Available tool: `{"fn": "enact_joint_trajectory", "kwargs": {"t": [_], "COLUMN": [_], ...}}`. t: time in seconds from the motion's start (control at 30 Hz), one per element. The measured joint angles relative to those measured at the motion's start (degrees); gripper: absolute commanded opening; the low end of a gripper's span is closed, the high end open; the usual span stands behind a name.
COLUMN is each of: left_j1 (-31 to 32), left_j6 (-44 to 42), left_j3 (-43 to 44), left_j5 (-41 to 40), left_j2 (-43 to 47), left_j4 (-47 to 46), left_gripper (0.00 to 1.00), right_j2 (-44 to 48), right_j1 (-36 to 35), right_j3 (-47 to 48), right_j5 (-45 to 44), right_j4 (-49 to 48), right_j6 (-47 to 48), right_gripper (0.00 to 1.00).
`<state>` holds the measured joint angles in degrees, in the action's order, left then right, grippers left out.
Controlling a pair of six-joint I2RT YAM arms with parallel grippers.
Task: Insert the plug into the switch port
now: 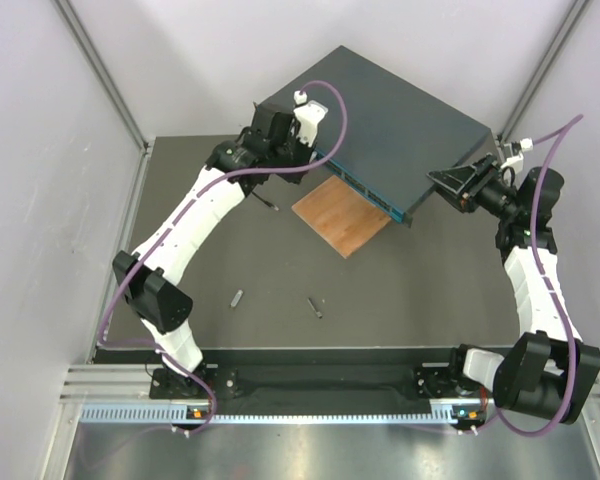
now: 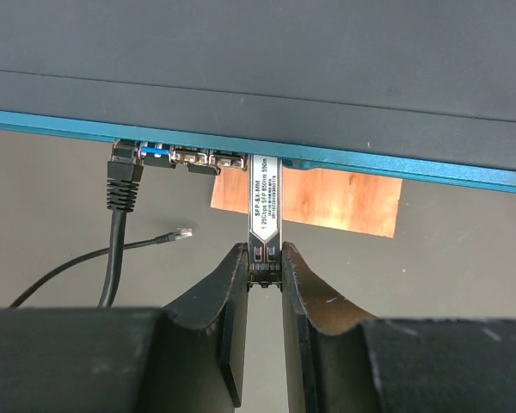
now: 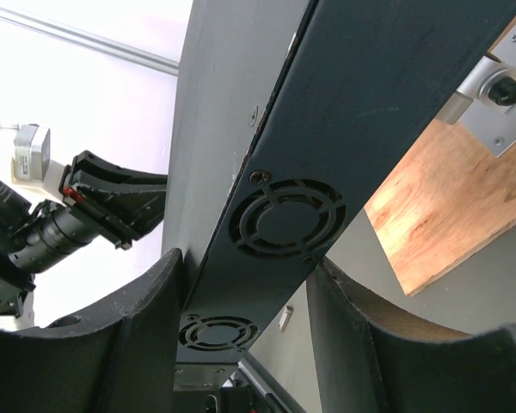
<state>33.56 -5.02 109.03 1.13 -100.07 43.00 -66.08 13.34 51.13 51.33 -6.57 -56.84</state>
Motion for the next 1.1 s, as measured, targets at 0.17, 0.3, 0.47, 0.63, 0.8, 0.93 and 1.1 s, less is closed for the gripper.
{"fn": "enact_joint_trajectory", "kwargs": {"t": [0.17, 0.3, 0.47, 0.63, 0.8, 0.93, 1.1], "left_j1": [-1.2, -1.7, -1.9, -2.0, -2.3, -2.3, -2.1], "left_j6": [0.7, 1.7, 2.8, 3.1, 3.5, 3.5, 3.2], "left_j3": [2.3, 2.6, 2.7, 3.7, 3.7, 3.7, 4.8], "left_j5": [2.4, 3.9, 4.3, 4.7, 5.6, 6.0, 5.9], "left_j2": [-0.8, -1.1, -1.6, -2.2, -2.2, -2.3, -3.4], "left_j4": [1.9, 0.5, -0.2, 0.5, 0.3, 0.0, 0.1], "left_gripper": [0.00, 0.00, 0.00, 0.00, 0.00, 0.00, 0.00], "right_j2": [0.0, 0.0, 0.0, 0.0, 0.0, -0.1, -0.1], "right_j1": [0.0, -0.1, -0.1, -0.1, -0.1, -0.1, -0.3], "right_j3": [0.3, 0.3, 0.4, 0.4, 0.4, 0.4, 1.2], "right_j5": [0.0, 0.0, 0.0, 0.0, 0.0, 0.0, -0.2], "right_j4": [0.6, 0.7, 0.7, 0.7, 0.8, 0.9, 2.3], "right_j6": [0.2, 0.4, 0.5, 0.5, 0.6, 0.7, 1.3], "right_gripper": [0.00, 0.00, 0.00, 0.00, 0.00, 0.00, 0.00]}}
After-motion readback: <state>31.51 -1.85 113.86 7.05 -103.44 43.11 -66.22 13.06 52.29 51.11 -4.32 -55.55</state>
